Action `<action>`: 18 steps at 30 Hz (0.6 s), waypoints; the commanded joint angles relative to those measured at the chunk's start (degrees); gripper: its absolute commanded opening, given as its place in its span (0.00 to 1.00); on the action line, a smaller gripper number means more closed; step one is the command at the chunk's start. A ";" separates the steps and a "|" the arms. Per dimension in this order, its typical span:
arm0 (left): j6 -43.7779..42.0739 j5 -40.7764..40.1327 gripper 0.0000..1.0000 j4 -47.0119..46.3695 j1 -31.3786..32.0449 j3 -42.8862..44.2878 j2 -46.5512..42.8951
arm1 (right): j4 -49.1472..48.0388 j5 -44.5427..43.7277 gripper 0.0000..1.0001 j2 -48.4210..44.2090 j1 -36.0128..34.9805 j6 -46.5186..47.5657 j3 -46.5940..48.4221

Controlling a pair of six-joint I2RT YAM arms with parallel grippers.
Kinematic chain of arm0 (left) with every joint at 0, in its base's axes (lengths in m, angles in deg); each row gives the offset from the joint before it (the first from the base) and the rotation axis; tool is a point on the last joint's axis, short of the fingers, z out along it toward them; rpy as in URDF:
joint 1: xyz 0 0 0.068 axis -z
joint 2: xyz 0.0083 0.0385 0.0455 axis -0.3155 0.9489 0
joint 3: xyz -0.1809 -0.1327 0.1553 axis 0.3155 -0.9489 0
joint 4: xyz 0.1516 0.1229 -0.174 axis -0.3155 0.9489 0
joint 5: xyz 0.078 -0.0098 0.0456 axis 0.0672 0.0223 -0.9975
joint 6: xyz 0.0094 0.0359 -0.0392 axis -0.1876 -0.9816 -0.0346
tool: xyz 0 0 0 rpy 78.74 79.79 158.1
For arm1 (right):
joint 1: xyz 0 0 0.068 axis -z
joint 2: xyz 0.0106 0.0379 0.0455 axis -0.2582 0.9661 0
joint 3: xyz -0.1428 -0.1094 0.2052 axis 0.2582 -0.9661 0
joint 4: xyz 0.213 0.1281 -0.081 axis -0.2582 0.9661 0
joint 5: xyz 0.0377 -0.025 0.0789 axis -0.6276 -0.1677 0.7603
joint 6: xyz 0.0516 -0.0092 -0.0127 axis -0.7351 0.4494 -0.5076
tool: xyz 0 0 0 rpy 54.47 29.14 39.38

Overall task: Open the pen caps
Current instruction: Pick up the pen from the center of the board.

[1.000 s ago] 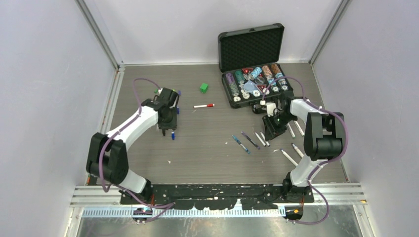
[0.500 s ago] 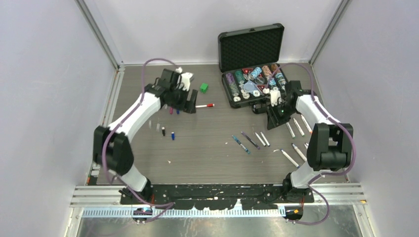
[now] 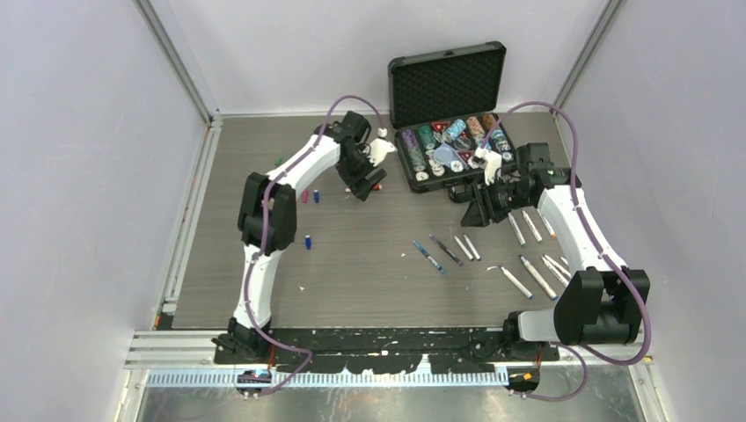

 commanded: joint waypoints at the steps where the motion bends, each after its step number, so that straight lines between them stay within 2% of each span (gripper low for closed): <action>1: -6.63 -2.24 0.70 1.88 0.98 8.11 3.51 | -1.87 3.94 0.43 -0.60 -0.10 -1.09 -1.54; 5: -7.98 -3.32 0.64 2.97 2.05 12.22 8.35 | -1.73 3.35 0.42 -0.16 -0.11 -0.70 -1.80; 10: -7.23 -4.87 0.51 2.30 2.28 15.14 11.31 | -1.71 3.86 0.43 -0.80 -0.07 -0.78 -1.88; 18: -8.06 -3.75 0.42 2.75 2.30 15.77 12.97 | -1.76 3.69 0.42 -1.26 0.00 -0.74 -1.96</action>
